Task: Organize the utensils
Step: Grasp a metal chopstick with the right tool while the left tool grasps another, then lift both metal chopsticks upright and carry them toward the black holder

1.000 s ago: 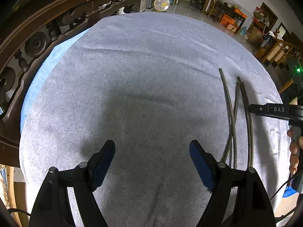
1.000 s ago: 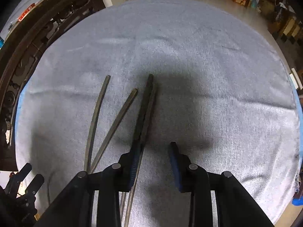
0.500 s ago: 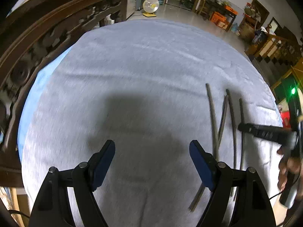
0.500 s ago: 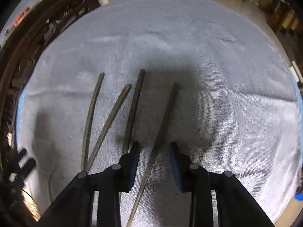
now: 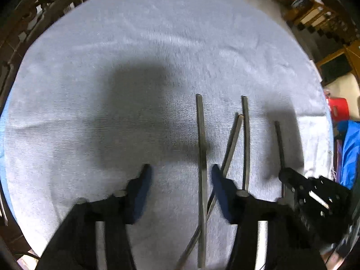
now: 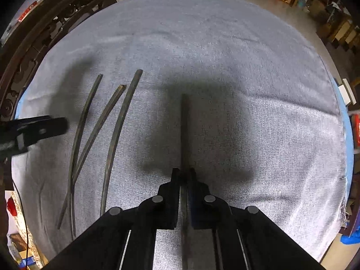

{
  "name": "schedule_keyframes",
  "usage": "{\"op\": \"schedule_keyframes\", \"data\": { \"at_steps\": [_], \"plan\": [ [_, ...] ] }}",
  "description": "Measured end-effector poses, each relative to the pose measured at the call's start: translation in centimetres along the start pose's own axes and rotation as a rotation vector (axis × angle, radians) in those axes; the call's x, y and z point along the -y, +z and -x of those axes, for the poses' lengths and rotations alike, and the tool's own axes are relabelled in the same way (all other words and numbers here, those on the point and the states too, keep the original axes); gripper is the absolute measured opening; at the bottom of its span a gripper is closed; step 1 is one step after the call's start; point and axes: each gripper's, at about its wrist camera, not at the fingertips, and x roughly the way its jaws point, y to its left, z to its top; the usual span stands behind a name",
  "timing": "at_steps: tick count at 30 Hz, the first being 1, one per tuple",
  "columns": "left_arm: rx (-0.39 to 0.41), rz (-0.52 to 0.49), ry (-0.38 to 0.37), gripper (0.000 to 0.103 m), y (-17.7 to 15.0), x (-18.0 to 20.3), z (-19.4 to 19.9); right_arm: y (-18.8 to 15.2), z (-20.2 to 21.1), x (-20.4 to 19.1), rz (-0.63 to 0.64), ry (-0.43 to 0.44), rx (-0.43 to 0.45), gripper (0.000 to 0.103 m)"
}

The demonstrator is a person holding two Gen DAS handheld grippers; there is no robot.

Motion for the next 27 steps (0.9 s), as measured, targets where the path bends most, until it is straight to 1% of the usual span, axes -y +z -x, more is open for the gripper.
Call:
{"op": "schedule_keyframes", "data": {
  "at_steps": [1, 2, 3, 6, 7, 8, 10, 12, 13, 18, 21, 23, 25, 27],
  "plan": [
    [-0.023, -0.004, 0.008, 0.046, 0.2, 0.3, -0.5, 0.0, 0.0, 0.0, 0.003, 0.003, -0.003, 0.008],
    [-0.036, -0.007, 0.003, 0.039, 0.4, 0.5, -0.8, -0.5, 0.7, 0.6, 0.005, 0.005, -0.004, 0.008],
    [-0.045, -0.009, 0.001, 0.038, 0.5, 0.8, -1.1, -0.5, 0.7, 0.6, 0.007, 0.006, -0.004, 0.008],
    [-0.062, -0.045, 0.055, 0.029, 0.7, 1.8, -1.4, -0.6, 0.7, 0.9, 0.015, 0.010, -0.006, 0.008],
    [-0.063, -0.054, 0.073, 0.016, 0.8, 2.0, -1.5, -0.6, 0.7, 0.9, 0.017, 0.010, -0.007, 0.008],
    [-0.067, -0.059, 0.084, 0.007, 0.9, 2.0, -1.6, -0.5, 0.6, 0.7, 0.019, 0.010, -0.007, 0.008],
    [-0.083, -0.054, 0.066, 0.006, 1.4, 2.0, -1.7, -0.6, 0.7, 0.8, 0.022, 0.016, -0.011, 0.008],
    [-0.106, -0.050, 0.027, 0.005, 1.3, 1.4, -1.6, -0.6, 0.8, 1.1, 0.013, 0.029, -0.020, 0.008],
    [-0.111, -0.048, 0.020, 0.005, 1.1, 1.0, -1.5, -0.6, 0.7, 1.0, 0.017, 0.029, -0.028, 0.008],
    [-0.129, -0.086, 0.051, 0.005, -0.5, -0.8, -1.0, -1.9, 0.9, 1.3, 0.065, 0.021, -0.073, 0.008],
    [-0.158, -0.092, 0.063, 0.005, -0.6, -1.4, -1.2, -2.0, 0.8, 1.1, 0.080, 0.021, -0.112, 0.008],
    [-0.177, -0.126, 0.087, 0.005, -0.3, -0.8, -1.4, -1.3, 0.4, 0.9, 0.109, 0.009, -0.142, 0.008],
    [-0.203, -0.166, 0.110, 0.006, 0.4, 0.1, -1.8, -0.4, 0.1, 0.7, 0.143, 0.008, -0.200, 0.008],
    [-0.233, -0.180, 0.110, 0.006, 1.1, 0.7, -2.1, 0.4, -0.3, 0.3, 0.152, 0.021, -0.247, 0.008]
  ]
}}
